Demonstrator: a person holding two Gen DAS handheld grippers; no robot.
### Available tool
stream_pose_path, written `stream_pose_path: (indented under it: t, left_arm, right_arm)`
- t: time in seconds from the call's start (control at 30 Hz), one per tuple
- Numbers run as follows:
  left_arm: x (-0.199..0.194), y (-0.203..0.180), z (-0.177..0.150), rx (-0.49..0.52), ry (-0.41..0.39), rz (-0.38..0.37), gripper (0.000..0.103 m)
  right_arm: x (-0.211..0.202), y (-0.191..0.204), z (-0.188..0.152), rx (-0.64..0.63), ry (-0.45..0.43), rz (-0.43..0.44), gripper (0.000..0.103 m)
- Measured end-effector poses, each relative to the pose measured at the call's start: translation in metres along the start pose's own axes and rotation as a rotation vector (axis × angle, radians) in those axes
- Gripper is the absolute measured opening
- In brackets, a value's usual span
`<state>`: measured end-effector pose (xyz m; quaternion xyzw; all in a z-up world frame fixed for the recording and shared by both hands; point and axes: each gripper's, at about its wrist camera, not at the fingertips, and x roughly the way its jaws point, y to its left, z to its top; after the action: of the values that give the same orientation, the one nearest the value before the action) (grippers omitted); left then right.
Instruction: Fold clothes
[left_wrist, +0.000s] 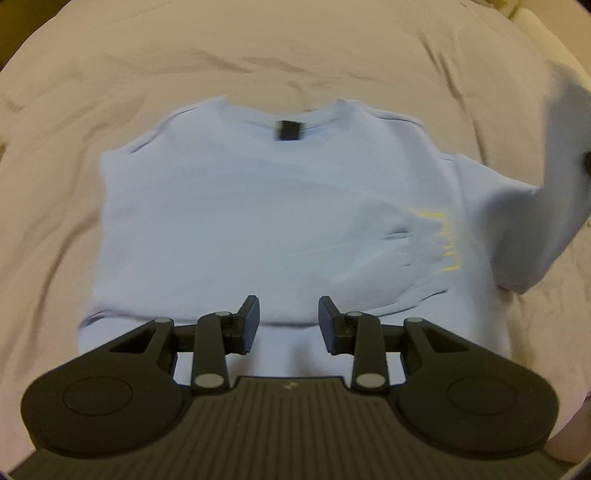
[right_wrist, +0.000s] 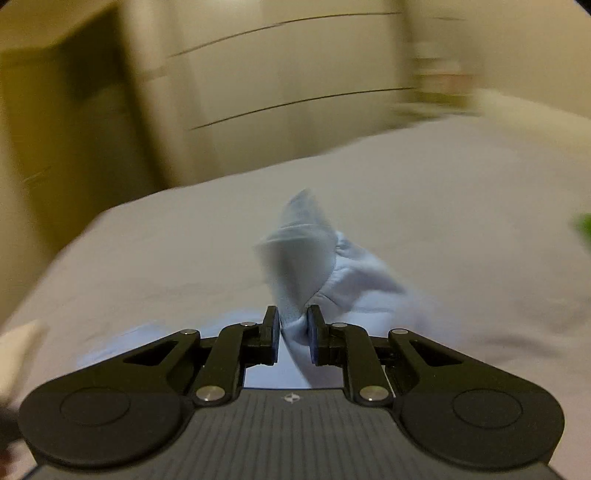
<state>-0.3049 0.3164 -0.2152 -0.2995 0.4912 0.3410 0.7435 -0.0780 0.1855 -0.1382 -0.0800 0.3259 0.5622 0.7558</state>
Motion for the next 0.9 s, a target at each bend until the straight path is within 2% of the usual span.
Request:
stream_pose_path:
  t: [0.03,0.07,0.13,0.2,0.3,0.43,0.53,0.67,0.7,0.73,0.8,0.9]
  left_arm:
    - [-0.002,0.012,-0.003,-0.007,0.002,-0.002,0.029]
    - [-0.004,0.023,-0.006,-0.014,0.005,-0.005,0.029]
    - [-0.006,0.043,-0.012,-0.023,0.012,-0.02,0.029]
    - [-0.004,0.059,-0.016,-0.031,0.024,-0.046,0.029]
    - [0.005,0.07,-0.016,-0.05,0.049,-0.118,0.029]
    - [0.025,0.062,-0.003,-0.076,0.057,-0.225,0.035]
    - [0.047,0.051,0.008,-0.11,0.061,-0.29,0.037]
    - [0.083,0.04,0.019,-0.177,0.08,-0.348,0.037]
    - [0.092,0.041,0.019,-0.211,0.096,-0.36,0.037]
    - [0.101,0.042,0.018,-0.247,0.113,-0.373,0.037]
    - [0.115,0.043,0.018,-0.311,0.132,-0.388,0.037]
    - [0.13,0.041,0.018,-0.405,0.141,-0.43,0.038]
  right_arm:
    - [0.009,0.029,-0.009,-0.035,0.043,0.05,0.066]
    - [0.018,0.053,-0.021,-0.074,0.104,0.066,0.075]
    - [0.029,0.087,-0.047,-0.139,0.203,0.068,0.072]
    - [0.041,0.1,-0.072,-0.158,0.314,0.027,0.072]
    - [0.052,0.073,-0.102,-0.085,0.439,-0.097,0.072]
    - [0.04,0.037,-0.137,0.059,0.519,-0.277,0.072]
    - [0.021,0.007,-0.153,0.196,0.524,-0.347,0.072]
    - [0.029,-0.014,-0.156,0.353,0.463,-0.334,0.071]
    - [0.029,-0.019,-0.156,0.381,0.445,-0.335,0.068]
    - [0.03,-0.024,-0.155,0.403,0.429,-0.341,0.062]
    - [0.033,-0.03,-0.152,0.41,0.404,-0.358,0.059]
    - [0.035,-0.039,-0.147,0.402,0.396,-0.355,0.059]
